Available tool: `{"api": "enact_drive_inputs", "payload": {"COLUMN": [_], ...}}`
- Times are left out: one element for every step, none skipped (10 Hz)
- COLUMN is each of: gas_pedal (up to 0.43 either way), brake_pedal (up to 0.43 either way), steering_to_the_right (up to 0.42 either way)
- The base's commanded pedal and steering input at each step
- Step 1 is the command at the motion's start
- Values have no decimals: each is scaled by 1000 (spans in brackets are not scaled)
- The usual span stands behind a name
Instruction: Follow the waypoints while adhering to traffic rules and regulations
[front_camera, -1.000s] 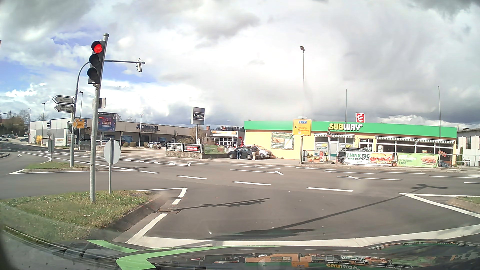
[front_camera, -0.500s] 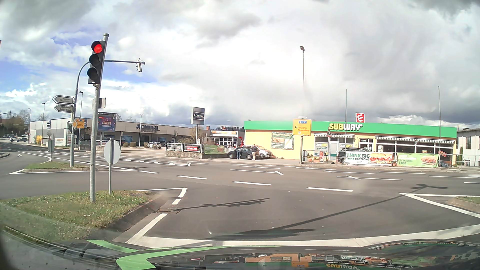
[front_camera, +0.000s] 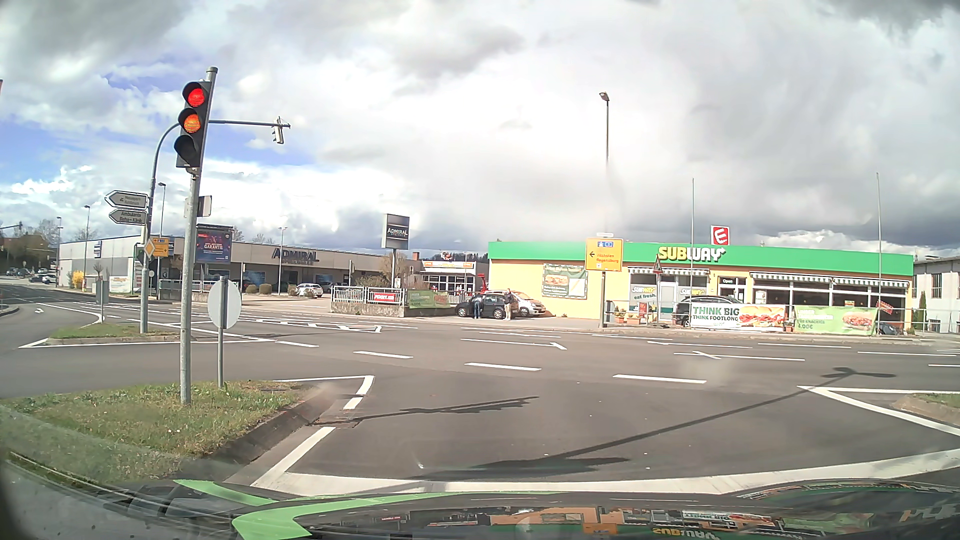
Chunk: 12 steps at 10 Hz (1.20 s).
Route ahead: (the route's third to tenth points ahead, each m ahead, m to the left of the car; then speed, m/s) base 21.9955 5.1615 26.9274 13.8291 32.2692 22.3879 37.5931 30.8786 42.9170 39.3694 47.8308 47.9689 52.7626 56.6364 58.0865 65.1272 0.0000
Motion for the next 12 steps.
{"api": "enact_drive_inputs", "payload": {"gas_pedal": [0, 0, 0, 0, 0, 110, 240, 268, 287, 319, 339, 378], "brake_pedal": [311, 152, 0, 0, 0, 0, 0, 0, 0, 0, 0, 0], "steering_to_the_right": [12, 12, 12, 12, 12, 12, 12, 12, 12, 12, 12, 12]}}
